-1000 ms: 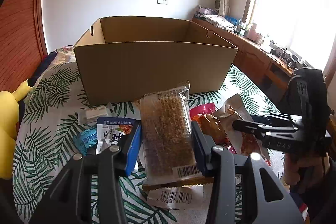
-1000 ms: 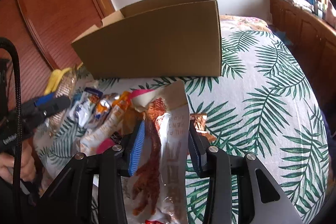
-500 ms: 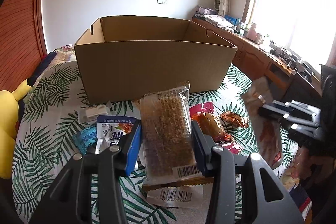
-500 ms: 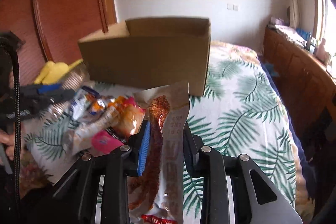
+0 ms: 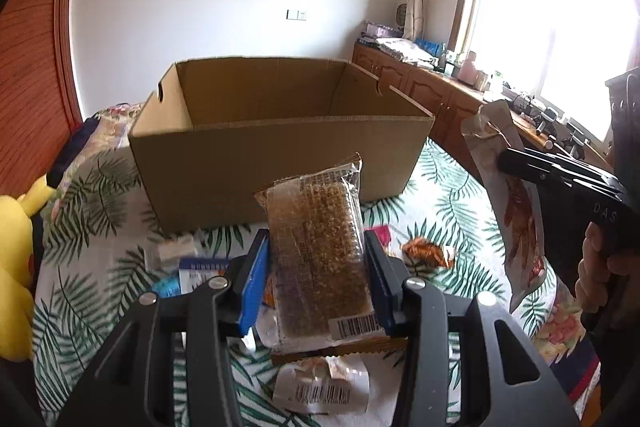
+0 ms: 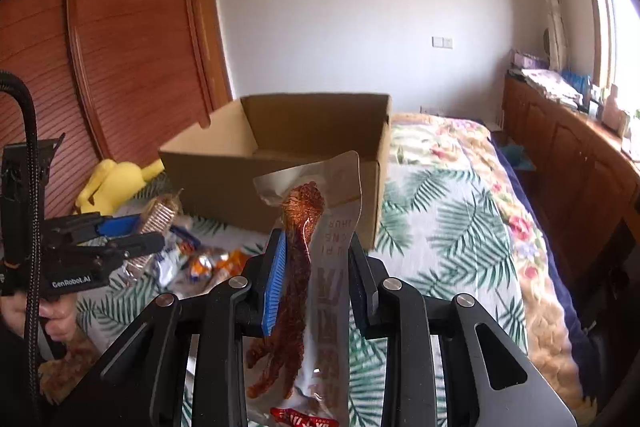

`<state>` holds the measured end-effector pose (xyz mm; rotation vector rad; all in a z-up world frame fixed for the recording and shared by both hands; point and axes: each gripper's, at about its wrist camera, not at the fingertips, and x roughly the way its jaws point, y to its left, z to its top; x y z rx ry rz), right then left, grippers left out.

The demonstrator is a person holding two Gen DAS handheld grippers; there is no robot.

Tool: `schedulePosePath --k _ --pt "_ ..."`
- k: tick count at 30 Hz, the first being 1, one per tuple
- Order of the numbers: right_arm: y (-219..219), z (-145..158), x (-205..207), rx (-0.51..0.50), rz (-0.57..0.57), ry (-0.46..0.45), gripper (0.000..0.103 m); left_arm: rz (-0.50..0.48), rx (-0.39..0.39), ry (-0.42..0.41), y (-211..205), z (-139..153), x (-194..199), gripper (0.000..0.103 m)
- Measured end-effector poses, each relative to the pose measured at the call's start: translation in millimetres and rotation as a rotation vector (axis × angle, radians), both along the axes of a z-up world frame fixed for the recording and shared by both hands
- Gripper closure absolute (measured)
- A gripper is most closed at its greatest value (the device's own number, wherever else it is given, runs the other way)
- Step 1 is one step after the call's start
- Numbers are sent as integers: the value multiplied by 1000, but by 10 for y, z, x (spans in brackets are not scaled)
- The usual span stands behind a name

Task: Organize snacks
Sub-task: 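Lift the granola bar with the left tool while the right tool carries the spicy-strip package toward the box, then open the left tool over the box dropping the granola bar while the right tool drops the spicy-strip package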

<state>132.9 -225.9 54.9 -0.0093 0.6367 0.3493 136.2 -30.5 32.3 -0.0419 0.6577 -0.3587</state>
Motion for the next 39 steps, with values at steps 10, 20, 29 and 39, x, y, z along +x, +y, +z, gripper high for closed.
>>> schedulePosePath --k 10,20,29,39 --pt "235 421 457 10 67 -69 75 -28 11 -63 46 490 420 58" --pt "420 644 1221 24 92 -106 75 -3 63 -82 193 664 1189 58" --pt "471 581 1891 30 35 -107 75 35 59 -30 287 359 1731 58" --pt "556 124 2062 -59 19 -9 77 50 67 -7 241 164 1834 54"
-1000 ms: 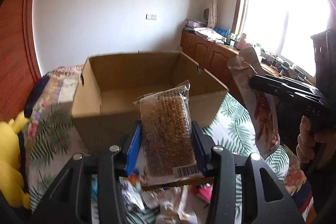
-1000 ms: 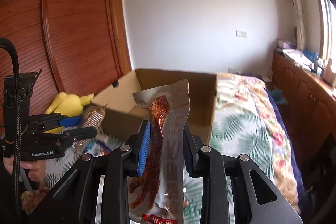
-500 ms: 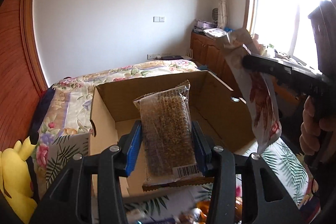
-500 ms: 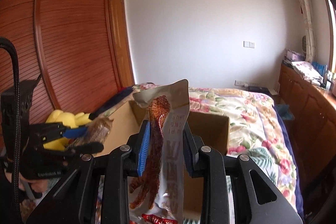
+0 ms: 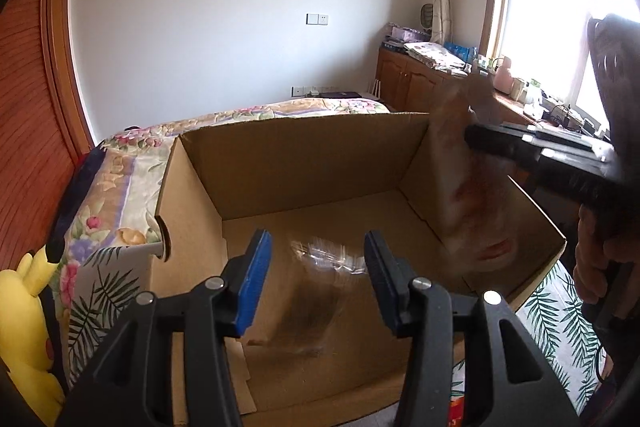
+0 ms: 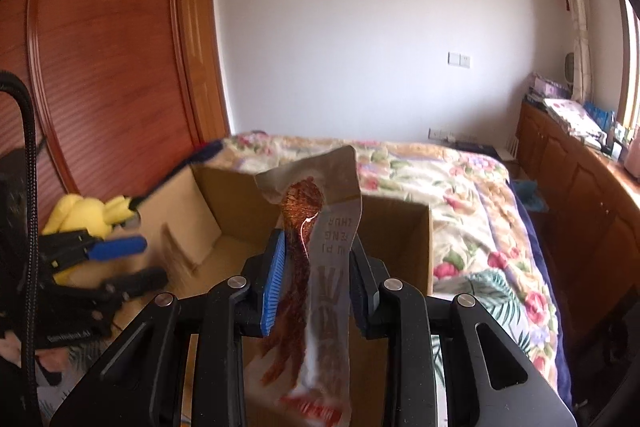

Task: Organize snacks
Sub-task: 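Open the left tool over the box dropping the granola bar while the right tool drops the spicy-strip package, then move the left tool to the white pouch while the right tool moves to the pink-topped bag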

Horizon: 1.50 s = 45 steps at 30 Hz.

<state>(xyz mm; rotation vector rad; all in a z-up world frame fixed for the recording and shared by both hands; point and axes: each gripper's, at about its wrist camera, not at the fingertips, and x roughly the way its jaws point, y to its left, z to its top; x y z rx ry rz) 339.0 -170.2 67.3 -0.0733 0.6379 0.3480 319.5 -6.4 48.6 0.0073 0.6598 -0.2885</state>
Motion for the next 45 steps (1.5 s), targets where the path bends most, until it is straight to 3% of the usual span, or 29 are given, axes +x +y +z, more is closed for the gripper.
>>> schedulePosePath --k 6,11,25,31,39,45 --pt "65 -171 -44 -49 5 40 80 4 3 -2 9 -8 -107 52" --pt "3 -197 -237 -15 5 49 80 -3 -1 -15 29 42 -334 50" --pt "-104 -92 -1512 56 36 24 74 -27 1 -50 134 75 -1342 41" --pt "-73 -296 -1746 61 35 57 65 -4 26 -28 213 -161 -1554 39" --pt "-26 -827 -1724 45 22 157 54 50 38 71 291 -650 -1537 38" --pt "30 -1065 -1677 38 25 205 50 58 42 119 298 -880 -1514 38"
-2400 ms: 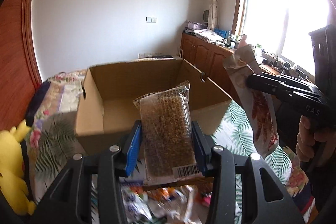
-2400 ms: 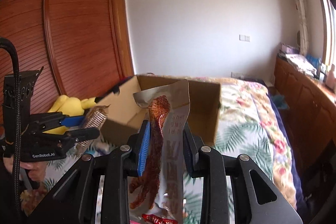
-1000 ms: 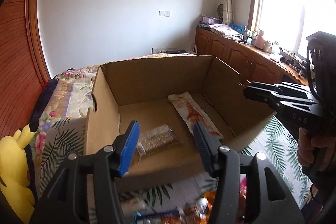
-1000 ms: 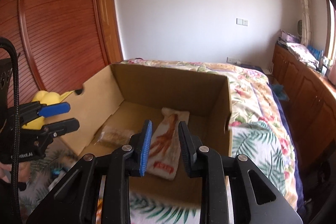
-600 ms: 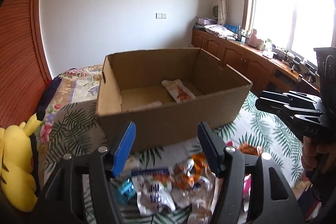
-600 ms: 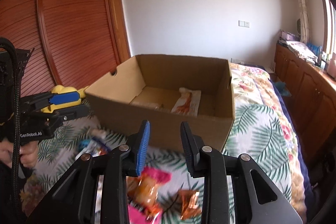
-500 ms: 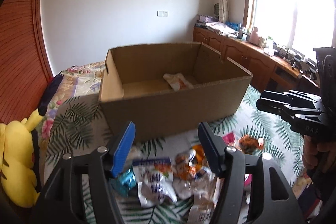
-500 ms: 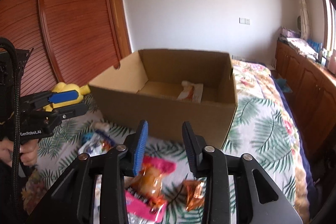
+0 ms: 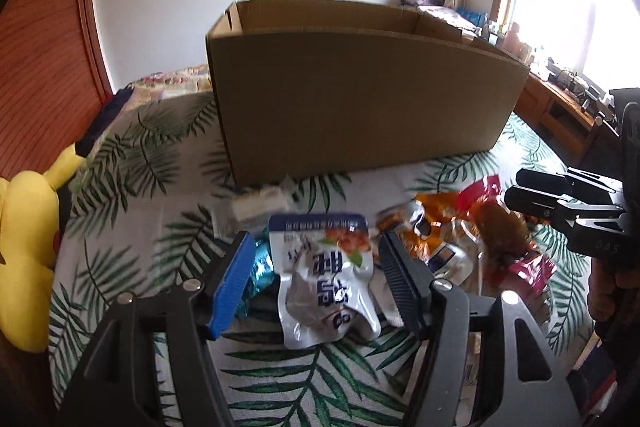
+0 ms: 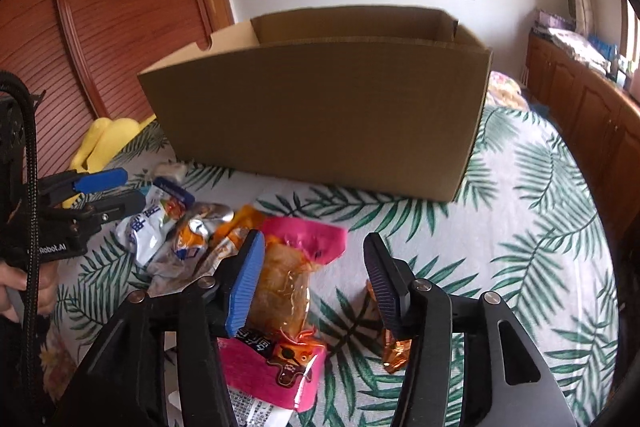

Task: Organize snacks
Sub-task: 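Move the left tool to the white pouch while the right tool moves to the pink-topped bag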

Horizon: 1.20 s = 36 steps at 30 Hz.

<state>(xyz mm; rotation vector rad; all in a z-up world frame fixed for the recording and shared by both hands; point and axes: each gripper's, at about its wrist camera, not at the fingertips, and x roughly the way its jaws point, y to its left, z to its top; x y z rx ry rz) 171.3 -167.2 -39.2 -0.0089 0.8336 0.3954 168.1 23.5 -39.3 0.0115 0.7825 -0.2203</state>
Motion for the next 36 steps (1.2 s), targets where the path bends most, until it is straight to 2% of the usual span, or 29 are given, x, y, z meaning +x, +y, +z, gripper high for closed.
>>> schedulePosePath --k 3,8,13,18,21,26,28,33,36 --pt "44 -42 0 4 17 12 44 -1 -2 18 5 -62 -3 38" --pt "139 -111 -23 -63 36 15 40 -4 0 30 -3 -110 -17 38" --pt "135 -168 -1 -64 34 49 38 -16 10 38 -63 -128 -39 39" --pt "152 -245 56 -88 36 98 37 -26 45 64 -132 -190 -17 40" --pt "143 -249 70 -87 33 101 37 -29 32 96 -138 -240 33 39" --pt "115 -248 59 -90 28 101 37 -26 37 98 -148 -244 65 39" --pt "150 -267 72 -94 28 99 37 -26 37 95 -148 -246 59 44" --pt "155 -270 74 -100 27 96 37 -37 49 96 -151 -241 18 45" --pt "174 -279 93 -106 28 95 37 -34 29 97 -113 -232 -21 45"
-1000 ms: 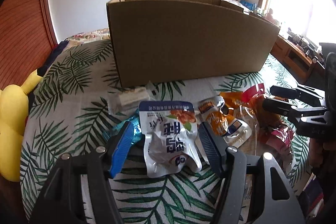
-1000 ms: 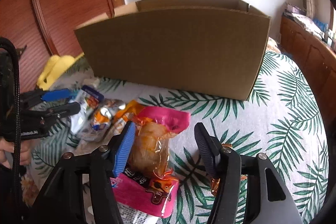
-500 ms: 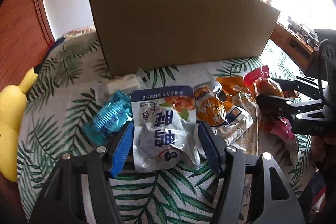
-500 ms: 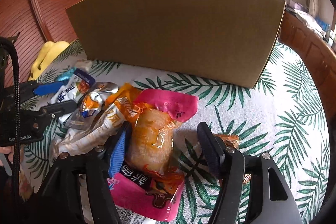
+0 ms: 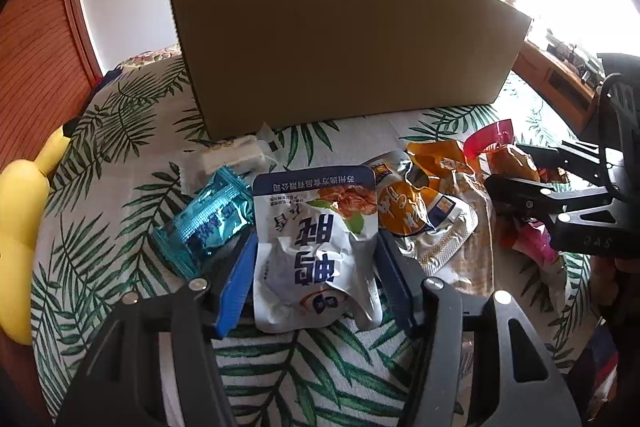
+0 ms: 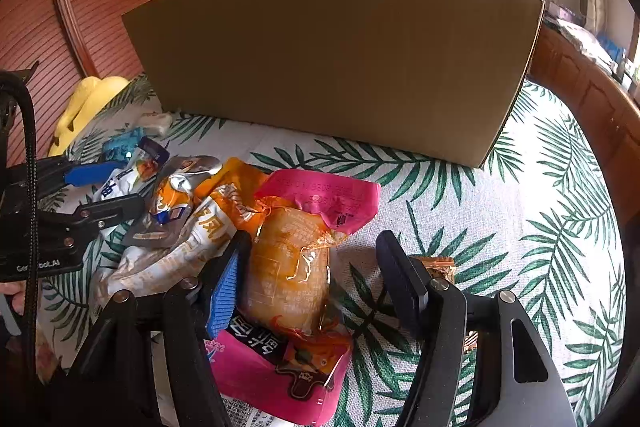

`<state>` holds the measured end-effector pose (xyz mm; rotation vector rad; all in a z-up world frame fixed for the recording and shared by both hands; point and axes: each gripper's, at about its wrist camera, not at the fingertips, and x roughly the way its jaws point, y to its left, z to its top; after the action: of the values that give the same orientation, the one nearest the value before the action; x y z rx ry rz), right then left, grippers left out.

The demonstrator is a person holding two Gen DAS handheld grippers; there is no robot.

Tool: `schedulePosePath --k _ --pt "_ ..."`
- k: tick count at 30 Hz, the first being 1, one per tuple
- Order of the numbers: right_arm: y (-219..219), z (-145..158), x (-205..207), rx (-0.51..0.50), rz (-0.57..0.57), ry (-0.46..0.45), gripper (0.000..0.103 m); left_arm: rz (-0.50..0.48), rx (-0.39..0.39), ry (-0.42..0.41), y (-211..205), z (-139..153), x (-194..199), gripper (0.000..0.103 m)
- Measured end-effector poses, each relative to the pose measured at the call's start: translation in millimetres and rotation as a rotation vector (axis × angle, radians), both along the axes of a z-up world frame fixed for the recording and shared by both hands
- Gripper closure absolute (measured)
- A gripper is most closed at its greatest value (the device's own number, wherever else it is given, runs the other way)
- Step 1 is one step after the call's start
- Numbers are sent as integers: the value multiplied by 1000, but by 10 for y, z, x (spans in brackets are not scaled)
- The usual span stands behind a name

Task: Organize snacks
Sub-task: 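Move the left tool to the white pouch while the right tool moves to the pink-topped bag, then grasp the white pouch with the left tool while the right tool grasps the pink-topped orange bag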

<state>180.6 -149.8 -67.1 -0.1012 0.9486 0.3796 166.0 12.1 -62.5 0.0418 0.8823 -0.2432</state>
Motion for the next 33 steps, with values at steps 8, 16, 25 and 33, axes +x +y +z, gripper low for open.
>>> schedulePosePath --k 8,16,25,33 --pt "11 -19 5 -8 1 -2 37 21 -45 -32 76 89 -123 45" --pt "11 -24 4 -10 2 -2 37 15 -58 -82 45 249 -233 45" --pt "40 7 -23 -27 12 -26 64 3 -88 -108 11 329 -303 45" --pt "-14 177 -151 -29 16 -114 64 -18 -114 -122 -30 351 -315 45"
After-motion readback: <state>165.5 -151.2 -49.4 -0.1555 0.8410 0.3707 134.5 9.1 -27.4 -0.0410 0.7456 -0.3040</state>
